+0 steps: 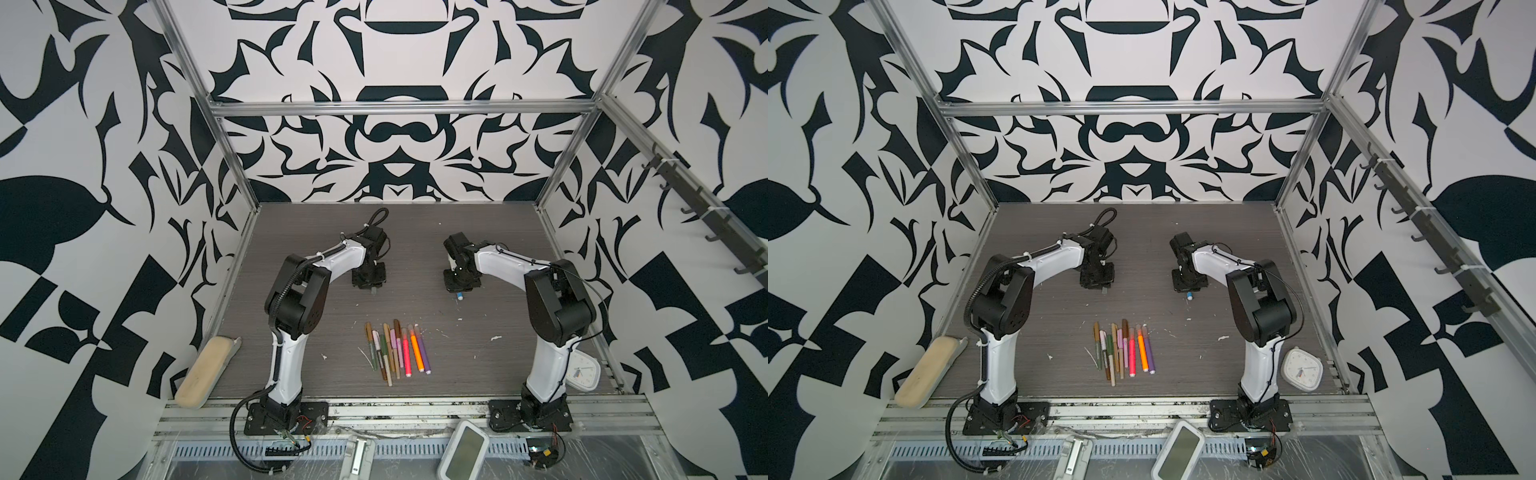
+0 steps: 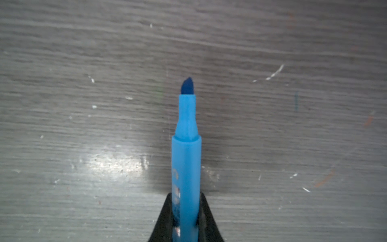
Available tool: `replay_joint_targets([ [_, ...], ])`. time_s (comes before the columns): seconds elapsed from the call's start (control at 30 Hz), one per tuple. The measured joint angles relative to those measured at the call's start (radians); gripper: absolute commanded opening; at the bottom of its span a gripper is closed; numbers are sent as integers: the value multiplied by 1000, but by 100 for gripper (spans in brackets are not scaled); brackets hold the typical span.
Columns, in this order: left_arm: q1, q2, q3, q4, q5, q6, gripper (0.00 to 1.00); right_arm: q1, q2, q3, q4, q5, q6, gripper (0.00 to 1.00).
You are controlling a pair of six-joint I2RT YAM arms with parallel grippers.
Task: Open the pen caps
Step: 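Lower and release the uncapped blue marker and the cap onto the table, then grasp the purple marker body with the right gripper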
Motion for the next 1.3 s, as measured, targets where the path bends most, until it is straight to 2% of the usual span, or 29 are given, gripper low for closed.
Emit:
replay_joint_targets([
  [0.07, -2, 0, 1, 0, 0, 1, 42, -6, 4, -2, 3, -13, 2, 23],
  [0.17, -3, 0, 1, 1, -2, 1, 43, -11, 4, -6, 10, -25, 4, 23],
  [0.27, -3, -1, 1, 0, -3, 1, 44, -15, 3, -8, 11, -33, 4, 31],
  [0.47, -3, -12, 1, -11, -12, -6, 45, -21, 1, -10, 11, -36, 8, 33],
  [0.57, -3, -58, -5, -21, -23, -12, 46, -21, -1, -11, 9, -36, 7, 39],
  [0.63, -3, -121, -22, -21, -29, -20, 46, -21, -6, -11, 5, -43, 9, 45],
  [0.7, -8, -211, -54, -17, -35, -29, 46, -21, -21, -13, -1, -47, 9, 46],
  [0.8, -16, -389, -144, 24, -32, -46, 48, -20, -83, -29, -10, -53, 11, 45],
  [0.9, -27, -579, -286, 92, -8, -78, 47, -3, -209, -78, -17, -59, 19, 41],
  [1.0, -34, -756, -451, 152, 14, -131, 46, 79, -372, -163, -24, -51, 49, 40],
  [1.13, -37, -943, -644, 234, 39, -216, 46, 356, -563, -311, -32, -51, 151, 38],
  [1.23, -43, -1011, -734, 301, 56, -275, 46, 546, -631, -408, -40, -60, 251, 36],
  [1.3, -48, -1030, -776, 346, 60, -309, 46, 614, -658, -467, -39, -61, 320, 35],
])
